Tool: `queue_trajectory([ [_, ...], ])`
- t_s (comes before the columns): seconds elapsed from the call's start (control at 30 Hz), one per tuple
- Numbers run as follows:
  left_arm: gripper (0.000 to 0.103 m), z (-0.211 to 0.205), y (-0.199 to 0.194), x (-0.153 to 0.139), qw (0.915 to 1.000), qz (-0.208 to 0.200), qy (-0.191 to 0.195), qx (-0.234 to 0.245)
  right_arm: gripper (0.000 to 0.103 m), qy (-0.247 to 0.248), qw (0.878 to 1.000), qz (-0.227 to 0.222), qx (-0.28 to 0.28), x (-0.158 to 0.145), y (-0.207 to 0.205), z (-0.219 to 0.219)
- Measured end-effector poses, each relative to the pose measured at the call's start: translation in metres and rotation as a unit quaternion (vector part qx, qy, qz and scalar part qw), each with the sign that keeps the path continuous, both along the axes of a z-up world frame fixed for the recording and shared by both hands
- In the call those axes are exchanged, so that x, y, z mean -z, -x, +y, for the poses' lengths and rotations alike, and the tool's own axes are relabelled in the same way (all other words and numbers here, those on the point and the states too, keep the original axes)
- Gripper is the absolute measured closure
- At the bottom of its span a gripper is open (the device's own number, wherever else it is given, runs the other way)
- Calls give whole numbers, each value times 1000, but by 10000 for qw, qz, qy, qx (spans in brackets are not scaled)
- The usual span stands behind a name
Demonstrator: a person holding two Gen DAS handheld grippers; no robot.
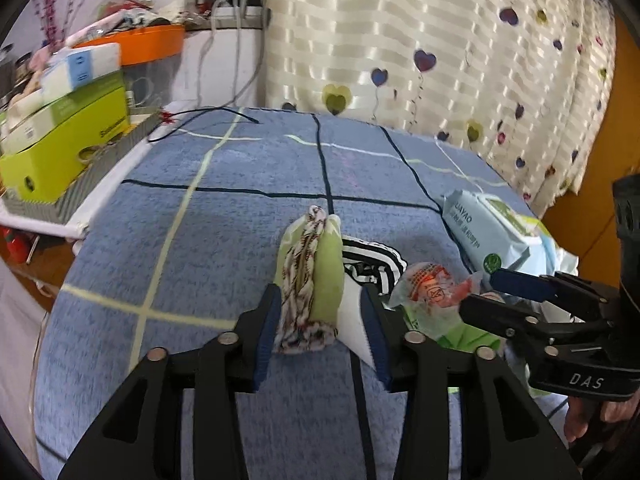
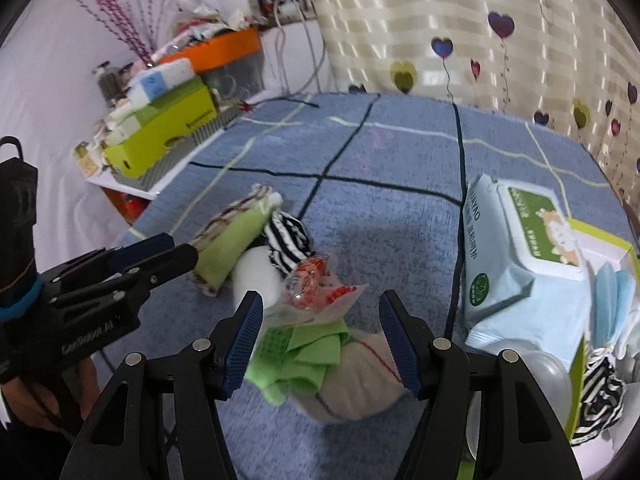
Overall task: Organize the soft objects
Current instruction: 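Grasp the green patterned towel with the left gripper while the right grasps the plastic bag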
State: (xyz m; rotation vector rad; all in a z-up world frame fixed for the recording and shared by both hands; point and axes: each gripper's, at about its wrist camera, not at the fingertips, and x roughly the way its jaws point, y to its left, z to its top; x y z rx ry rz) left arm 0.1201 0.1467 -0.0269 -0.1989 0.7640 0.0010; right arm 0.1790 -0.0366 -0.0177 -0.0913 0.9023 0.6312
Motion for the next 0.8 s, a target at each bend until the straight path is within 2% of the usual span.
queue_trajectory([
  [0.2, 56, 5, -21, 11, 9997, 195, -135, 58, 42, 135, 9997, 149, 119, 11, -17, 11],
  [0.33, 56, 8, -30, 21, 9993, 363, -18, 133, 43, 183, 9996, 207, 52, 18, -21, 16],
  [0.37, 56, 7, -31, 24, 9991, 404, 13, 142, 49, 230, 9995, 200, -6, 19, -21, 18],
  [0.4, 56, 8, -31, 25, 9990, 423, 19, 151, 61, 268, 9994, 207, -46, 20, -20, 20],
  [0.5, 56, 7, -34, 28, 9988, 468, 63, 160, 71, 269, 9994, 192, -78, 22, -19, 20],
  [0.73, 57, 6, -35, 30, 9988, 444, 104, 199, 76, 176, 9998, -1, -70, 12, -13, 14],
  [0.77, 66, 6, -35, 31, 9987, 455, 112, 204, 76, 160, 9998, -16, -70, 11, -12, 14],
  [0.8, 70, 6, -35, 31, 9986, 481, 110, 207, 76, 134, 9999, -23, -70, 9, -11, 12],
])
